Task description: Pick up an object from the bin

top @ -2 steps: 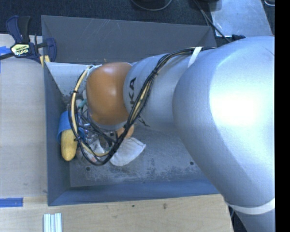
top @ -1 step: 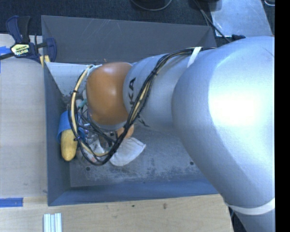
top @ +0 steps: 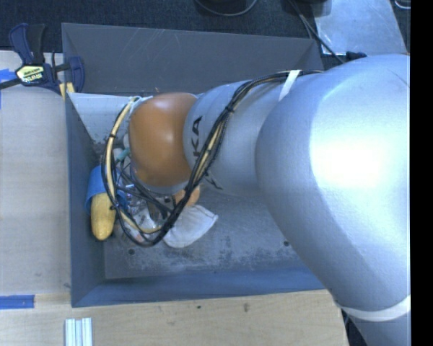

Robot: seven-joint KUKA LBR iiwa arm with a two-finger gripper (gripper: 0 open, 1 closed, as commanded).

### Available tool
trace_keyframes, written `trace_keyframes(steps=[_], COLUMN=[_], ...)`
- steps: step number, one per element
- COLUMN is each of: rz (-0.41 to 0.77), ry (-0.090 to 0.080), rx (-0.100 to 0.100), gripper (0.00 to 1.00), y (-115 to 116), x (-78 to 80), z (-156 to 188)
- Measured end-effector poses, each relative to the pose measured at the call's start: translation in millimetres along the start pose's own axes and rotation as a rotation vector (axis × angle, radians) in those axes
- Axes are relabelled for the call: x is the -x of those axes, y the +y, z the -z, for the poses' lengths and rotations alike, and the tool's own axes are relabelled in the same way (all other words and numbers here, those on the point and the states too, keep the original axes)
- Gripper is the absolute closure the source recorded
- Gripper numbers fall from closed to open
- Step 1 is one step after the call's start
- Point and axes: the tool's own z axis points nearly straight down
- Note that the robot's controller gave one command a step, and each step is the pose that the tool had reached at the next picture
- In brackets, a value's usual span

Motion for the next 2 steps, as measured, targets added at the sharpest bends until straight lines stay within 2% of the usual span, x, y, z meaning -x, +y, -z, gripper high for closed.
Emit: trace_keyframes(steps=[2], rz=[0.000], ry=[0.000], rx=[0.000], gripper=[1.00], y=[0.0], x=[0.0], z=[0.0])
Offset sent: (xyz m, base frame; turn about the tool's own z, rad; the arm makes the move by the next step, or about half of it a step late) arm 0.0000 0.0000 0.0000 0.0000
